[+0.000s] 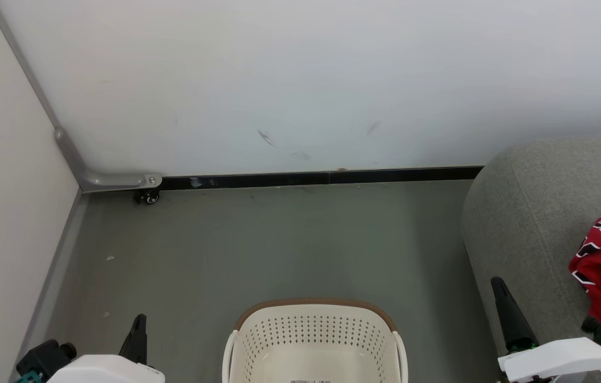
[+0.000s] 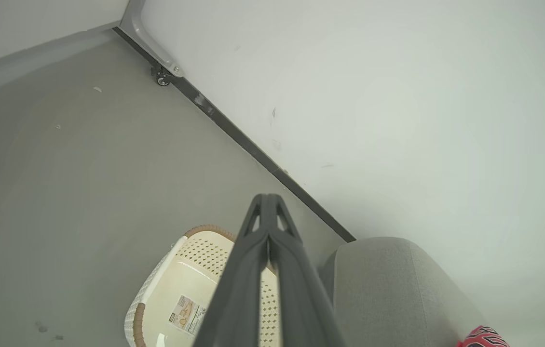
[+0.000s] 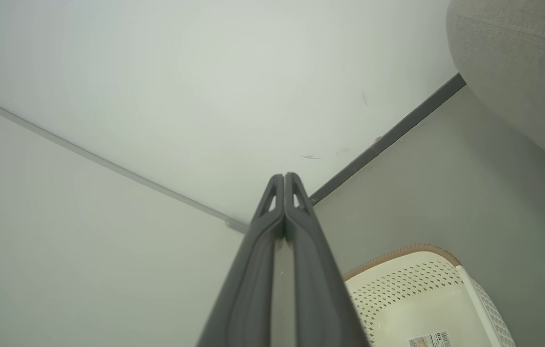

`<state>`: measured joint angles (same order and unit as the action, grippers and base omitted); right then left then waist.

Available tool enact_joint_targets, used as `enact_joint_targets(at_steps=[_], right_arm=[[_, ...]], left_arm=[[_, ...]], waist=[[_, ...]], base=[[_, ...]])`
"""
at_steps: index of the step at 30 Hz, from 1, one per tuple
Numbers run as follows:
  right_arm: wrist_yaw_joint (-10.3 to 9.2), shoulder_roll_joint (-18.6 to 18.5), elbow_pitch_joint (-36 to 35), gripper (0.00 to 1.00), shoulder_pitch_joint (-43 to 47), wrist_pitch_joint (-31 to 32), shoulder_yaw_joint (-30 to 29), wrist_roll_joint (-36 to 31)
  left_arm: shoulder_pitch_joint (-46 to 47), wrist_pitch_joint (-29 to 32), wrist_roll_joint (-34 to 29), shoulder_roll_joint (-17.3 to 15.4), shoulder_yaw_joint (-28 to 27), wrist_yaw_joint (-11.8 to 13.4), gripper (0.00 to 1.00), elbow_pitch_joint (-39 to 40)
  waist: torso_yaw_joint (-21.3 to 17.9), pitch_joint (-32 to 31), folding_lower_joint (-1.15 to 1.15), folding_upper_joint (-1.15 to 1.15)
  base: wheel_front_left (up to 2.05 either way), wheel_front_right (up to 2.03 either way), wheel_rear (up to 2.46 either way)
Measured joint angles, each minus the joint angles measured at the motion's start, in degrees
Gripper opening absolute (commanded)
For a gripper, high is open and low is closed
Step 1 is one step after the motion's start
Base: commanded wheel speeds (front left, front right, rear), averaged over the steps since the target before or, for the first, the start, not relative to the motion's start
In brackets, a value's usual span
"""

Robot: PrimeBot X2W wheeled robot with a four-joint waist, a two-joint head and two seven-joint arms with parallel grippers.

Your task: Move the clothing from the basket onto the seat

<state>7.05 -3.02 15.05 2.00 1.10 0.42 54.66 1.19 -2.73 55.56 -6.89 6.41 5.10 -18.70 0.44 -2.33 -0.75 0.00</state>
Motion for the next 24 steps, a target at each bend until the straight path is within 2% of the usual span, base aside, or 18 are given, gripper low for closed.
enact_joint_targets(at_steps=[11,16,24], right_arm=[[0.0,-0.26,0.07,0.0,-1.49,0.69,-1.23,9.18],[0.0,-0.38,0.08,0.0,-2.14,1.15,-1.83,13.5],[0.0,-0.46,0.08,0.0,-2.49,1.52,-2.58,20.15]], left_arm=[[0.31,2.1,8.54,1.04,-2.65,-2.65,0.0,0.42],[0.65,3.0,12.35,1.64,-3.85,-3.94,0.0,0.68],[1.29,4.77,18.45,2.26,-5.81,-6.11,0.0,1.18]], waist=[[-0.1,0.85,0.53,0.0],[-0.15,1.22,0.64,0.0],[-0.23,1.65,0.69,0.0]], base=[[0.0,0.0,0.0],[0.0,0.0,0.0],[0.0,0.0,0.0]])
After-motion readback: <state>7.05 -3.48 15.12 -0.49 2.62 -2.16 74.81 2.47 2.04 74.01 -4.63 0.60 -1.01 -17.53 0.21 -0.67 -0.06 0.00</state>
